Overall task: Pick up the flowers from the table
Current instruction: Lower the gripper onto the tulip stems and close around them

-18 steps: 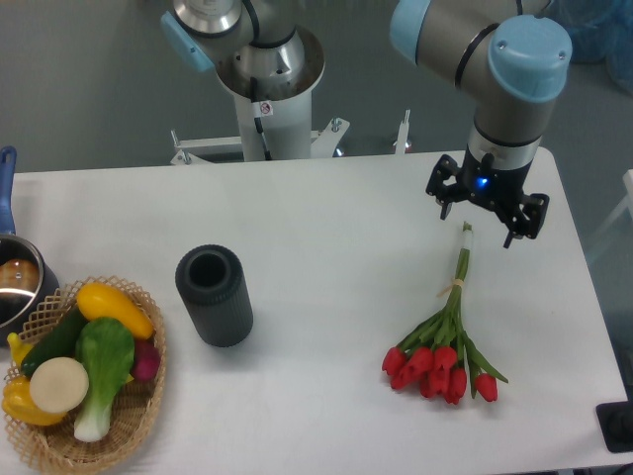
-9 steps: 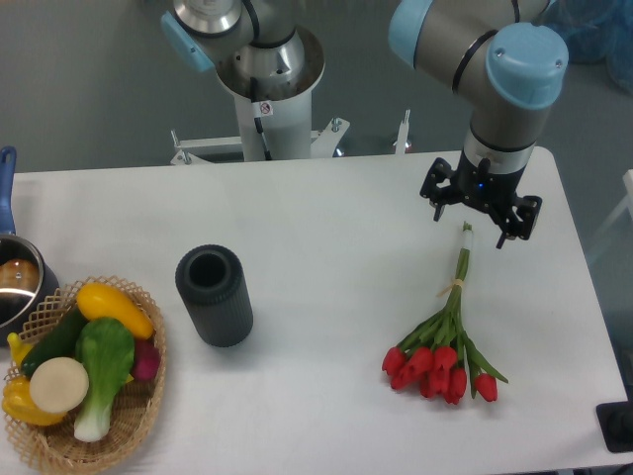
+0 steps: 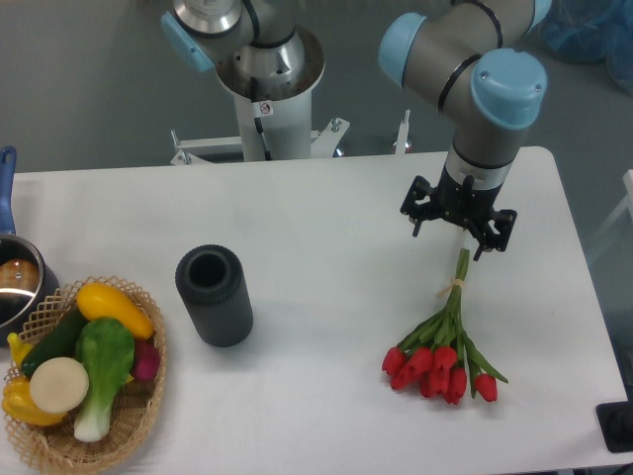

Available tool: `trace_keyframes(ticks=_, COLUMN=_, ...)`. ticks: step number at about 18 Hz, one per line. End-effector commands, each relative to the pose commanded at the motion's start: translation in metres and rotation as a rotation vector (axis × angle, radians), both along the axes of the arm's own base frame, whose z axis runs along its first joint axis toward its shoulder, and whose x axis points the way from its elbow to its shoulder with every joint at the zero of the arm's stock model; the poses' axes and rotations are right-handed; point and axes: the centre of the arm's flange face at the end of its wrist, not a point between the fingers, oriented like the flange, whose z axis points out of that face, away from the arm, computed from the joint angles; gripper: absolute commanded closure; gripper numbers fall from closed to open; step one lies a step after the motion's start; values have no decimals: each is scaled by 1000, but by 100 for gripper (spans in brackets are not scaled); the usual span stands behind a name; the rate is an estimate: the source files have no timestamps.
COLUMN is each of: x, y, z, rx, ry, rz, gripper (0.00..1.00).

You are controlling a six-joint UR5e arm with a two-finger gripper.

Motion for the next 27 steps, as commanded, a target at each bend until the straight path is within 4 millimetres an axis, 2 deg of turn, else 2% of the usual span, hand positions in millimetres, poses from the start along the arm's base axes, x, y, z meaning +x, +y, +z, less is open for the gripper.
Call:
trace_keyframes(ticks=8, x=-21, y=9, z=-27, rx=2, ry=11, rz=3, gripper=0)
trace_keyframes(ticks=13, x=-22, y=12, z=-45, rx=-1, ry=8, rz=5, gripper=1)
trace_keyframes(ticks=18, x=-27, y=24, z=-68, rx=5, ry=23, rz=-6, gripper=3)
trace_keyframes(ticks=27, x=-36, y=31, z=-90, rx=18, ry=50, rz=-7, gripper=3)
